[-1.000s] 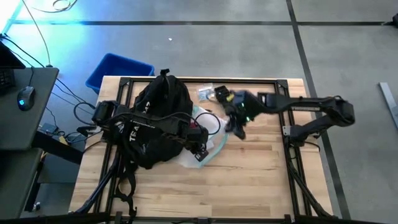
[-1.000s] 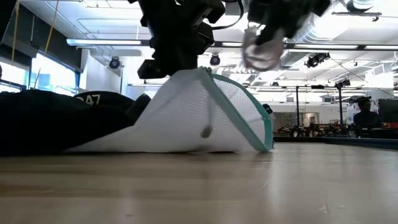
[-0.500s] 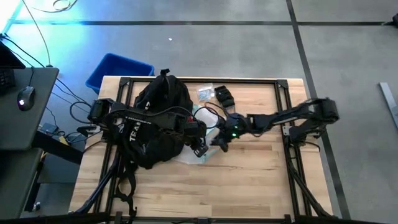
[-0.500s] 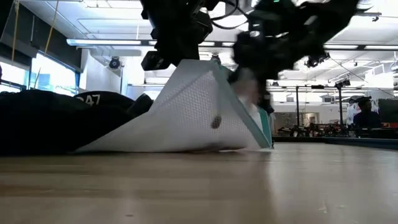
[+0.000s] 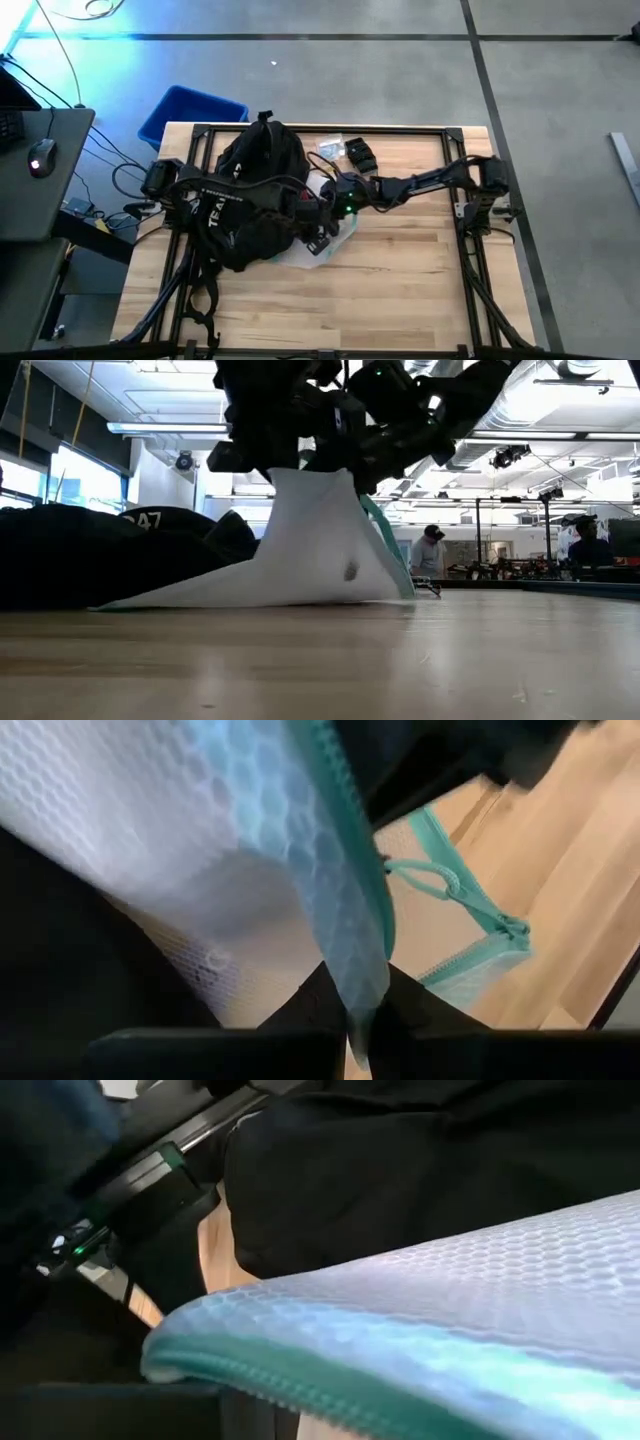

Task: Unpack backpack
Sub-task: Put the pink earphones into the zip bag, then put the blue earphones into the zip bag

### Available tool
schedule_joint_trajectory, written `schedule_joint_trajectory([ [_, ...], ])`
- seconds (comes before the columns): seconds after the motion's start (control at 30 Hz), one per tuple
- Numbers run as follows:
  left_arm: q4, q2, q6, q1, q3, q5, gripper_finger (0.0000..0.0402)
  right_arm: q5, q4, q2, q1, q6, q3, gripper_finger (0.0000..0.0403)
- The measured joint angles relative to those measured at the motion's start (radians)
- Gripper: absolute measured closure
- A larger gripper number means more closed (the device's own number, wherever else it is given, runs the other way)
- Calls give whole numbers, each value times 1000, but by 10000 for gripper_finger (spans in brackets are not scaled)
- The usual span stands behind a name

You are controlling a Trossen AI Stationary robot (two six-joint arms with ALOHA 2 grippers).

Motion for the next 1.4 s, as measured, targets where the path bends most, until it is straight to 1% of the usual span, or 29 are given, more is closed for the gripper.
schedule_joint_trajectory([
  [0.27, -3, 0, -10, -3, 0, -16, 401, -55, -24, -8, -3, -24, -13, 267],
  [0.43, -3, 0, -34, -3, 0, -17, 402, -56, -15, -8, -11, -107, -13, 267],
  [0.57, -20, 0, -59, -14, 0, -17, 402, -69, -15, -8, -30, -132, -13, 260],
  [0.67, -46, 1, -78, -27, 0, -27, 402, -84, -17, -9, -40, -161, -13, 231],
  [0.83, -68, 1, -105, -44, 0, -39, 402, -60, -48, -9, -40, -235, -13, 156],
  [0.9, -71, 1, -107, -48, 0, -43, 402, -64, -64, -9, -44, -210, -13, 133],
  [0.97, -79, 1, -115, -50, 0, -48, 402, -85, -118, -22, -48, -167, -13, 120],
  [1.07, -106, -2, -127, -50, 0, -52, 402, -117, -199, -69, -20, -233, -13, 116],
  [1.2, -127, -13, -123, -50, 0, -59, 402, -153, -353, -179, 35, -370, -13, 124],
  [1.3, -135, -15, -113, -51, 0, -68, 402, -143, -434, -280, 49, -415, -13, 133],
  [1.4, -132, -15, -87, -50, 0, -68, 402, -116, -461, -396, 26, -418, -13, 142],
])
